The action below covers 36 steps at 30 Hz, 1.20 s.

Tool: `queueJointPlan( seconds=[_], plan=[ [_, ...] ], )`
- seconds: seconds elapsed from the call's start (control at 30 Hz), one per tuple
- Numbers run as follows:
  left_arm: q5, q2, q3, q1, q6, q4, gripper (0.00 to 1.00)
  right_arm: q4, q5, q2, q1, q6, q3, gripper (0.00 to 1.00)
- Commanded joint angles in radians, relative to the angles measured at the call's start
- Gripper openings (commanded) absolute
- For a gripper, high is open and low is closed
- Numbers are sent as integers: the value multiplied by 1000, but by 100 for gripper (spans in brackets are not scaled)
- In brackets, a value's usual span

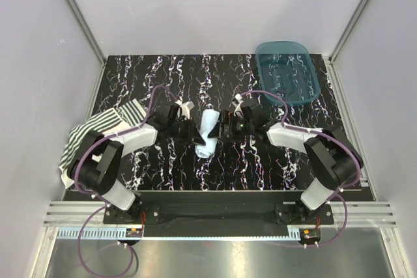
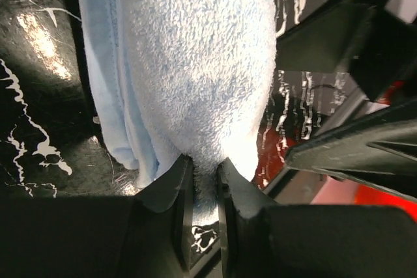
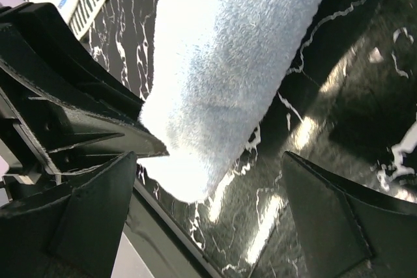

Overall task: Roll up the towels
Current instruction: Roll the towel, then place the rolled towel into the container

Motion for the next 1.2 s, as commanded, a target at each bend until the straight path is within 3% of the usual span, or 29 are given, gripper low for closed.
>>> queueJointPlan(
  seconds=[0.0,0.17,0.73,0.83,0.97,1.0,1.1,1.17],
  plan=[
    [147,18,-17,33,-48,80,16,150,-18,23,5,2,-4,99],
    [163,41,-43,86,-69,100,15,170,-1,70,4,-11,14,100],
    [137,175,-1,114,-47,66,16,353,-78,222,2,28,51,100],
    [141,183,0,115,-48,63,16,386,-109,257,4,34,53,93],
    [150,187,5,117,-52,62,16,472,-144,297,4,63,42,66],
    [151,186,5,117,-52,62,16,485,-147,302,4,74,42,50],
    [154,181,11,119,-53,57,17,499,-149,313,4,84,43,19],
    [149,170,20,117,-42,36,20,502,-149,303,4,86,42,13]
  ],
)
